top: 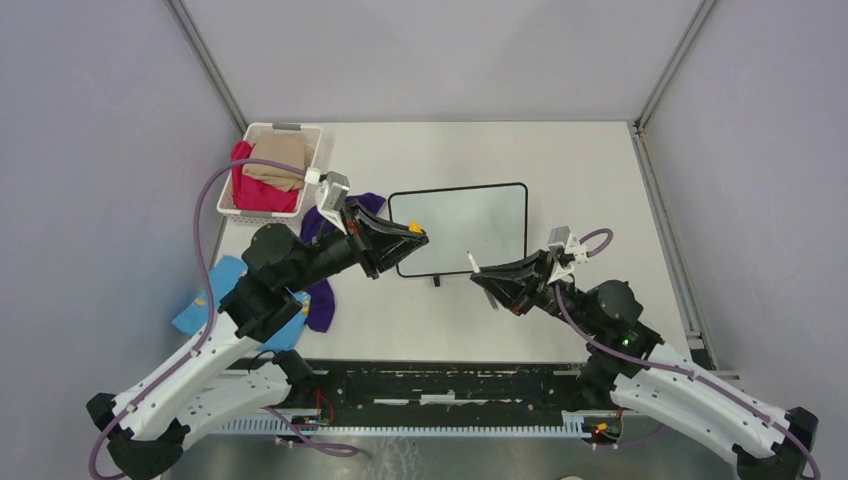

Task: Write a sentence on the whiteboard
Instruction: Open the whiteboard marker at the center of the board.

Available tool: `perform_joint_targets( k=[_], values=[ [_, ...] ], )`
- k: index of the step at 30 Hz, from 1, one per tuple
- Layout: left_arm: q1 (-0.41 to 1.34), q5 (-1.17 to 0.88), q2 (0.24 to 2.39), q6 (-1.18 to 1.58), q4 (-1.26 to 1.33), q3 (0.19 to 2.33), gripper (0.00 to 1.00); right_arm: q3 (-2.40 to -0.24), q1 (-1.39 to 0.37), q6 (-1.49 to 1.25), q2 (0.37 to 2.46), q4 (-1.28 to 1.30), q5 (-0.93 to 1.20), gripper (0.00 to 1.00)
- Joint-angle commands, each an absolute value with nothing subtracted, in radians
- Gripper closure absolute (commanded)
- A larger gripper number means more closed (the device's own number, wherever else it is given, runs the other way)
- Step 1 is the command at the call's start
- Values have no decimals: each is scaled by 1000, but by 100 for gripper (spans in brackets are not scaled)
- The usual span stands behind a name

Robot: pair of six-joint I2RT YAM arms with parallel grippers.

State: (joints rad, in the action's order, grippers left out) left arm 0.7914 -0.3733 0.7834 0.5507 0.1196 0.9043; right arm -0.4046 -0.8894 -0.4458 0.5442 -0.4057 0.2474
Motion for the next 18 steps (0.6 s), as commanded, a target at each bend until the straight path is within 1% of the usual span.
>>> perform_joint_targets(
  k=[1, 4, 6, 8, 12, 18],
  values=[
    [790, -157, 706, 436, -245, 923, 98, -477, -891, -277, 452, -36, -53, 100],
    [790, 61, 652, 450, -438, 905, 98, -465, -892, -265, 405, 83, -163, 100],
    [790, 238, 627, 487, -554, 894, 98, -448, -891, -268, 381, 122, -207, 100],
    [790, 349, 620, 539, -640, 876, 98, -435, -891, -271, 367, 140, -243, 100],
    [790, 417, 698, 620, -711, 817, 98, -429, -891, -275, 391, 149, -290, 100],
    [786, 447, 853, 717, -686, 751, 98, -448, -891, -261, 430, 151, -282, 100]
  ],
)
